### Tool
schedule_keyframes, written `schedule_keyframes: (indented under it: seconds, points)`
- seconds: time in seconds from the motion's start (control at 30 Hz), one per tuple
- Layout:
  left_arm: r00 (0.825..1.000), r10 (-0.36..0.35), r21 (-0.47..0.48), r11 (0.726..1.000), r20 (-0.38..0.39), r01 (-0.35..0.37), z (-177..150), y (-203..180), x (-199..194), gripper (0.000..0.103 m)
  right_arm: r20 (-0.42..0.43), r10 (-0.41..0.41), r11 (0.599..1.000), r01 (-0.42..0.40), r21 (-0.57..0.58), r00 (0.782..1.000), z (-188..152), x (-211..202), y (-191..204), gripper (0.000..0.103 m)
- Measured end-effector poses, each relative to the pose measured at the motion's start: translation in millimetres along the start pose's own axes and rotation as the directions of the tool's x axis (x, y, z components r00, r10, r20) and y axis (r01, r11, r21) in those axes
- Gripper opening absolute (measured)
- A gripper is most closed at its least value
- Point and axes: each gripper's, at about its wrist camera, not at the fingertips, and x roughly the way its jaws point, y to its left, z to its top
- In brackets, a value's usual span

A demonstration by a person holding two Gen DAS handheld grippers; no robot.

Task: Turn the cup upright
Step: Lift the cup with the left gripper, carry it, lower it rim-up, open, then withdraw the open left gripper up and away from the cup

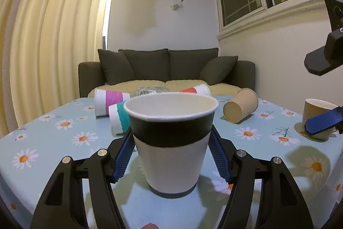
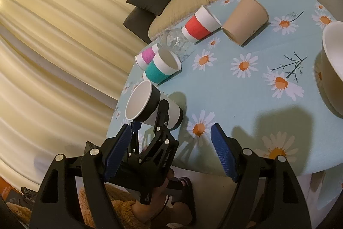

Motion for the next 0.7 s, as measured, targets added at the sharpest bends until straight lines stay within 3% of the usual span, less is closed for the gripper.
schedule_keyframes:
  seconds: [0.1,0.23,0.4,0.7]
  points:
    - [1.000,0.005,-0.003,1.000,-0.005,-0.005,-0.5,1.6,-0.7,0.076,0.000,-0.005,1.000,0.005,-0.003,1.000,-0.7,-0.6,-0.2,0.076]
    - [1.000,0.008,-0.012,1.000,-0.010,-0.008,3.1,3.6,-1.7,0.083,0.001,-0.003,1.000,0.003,0.001,1.000,-1.2,-0.5,-0.4,0.076]
    - [1.000,-0.005,-0.020,1.000,-0.024,0.005,11.2,6.1,-6.8,0.083,0.013,0.021,1.000,-0.021,-0.012,1.000,-0.6,-2.2,4.2,0.076]
    - [0.995,-0.057,-0.006,0.998,-0.080,0.057,33.6,10.7,-29.0,0.086,0.091,0.137,0.987,-0.128,-0.098,0.986,0.0,-20.6,21.5,0.080]
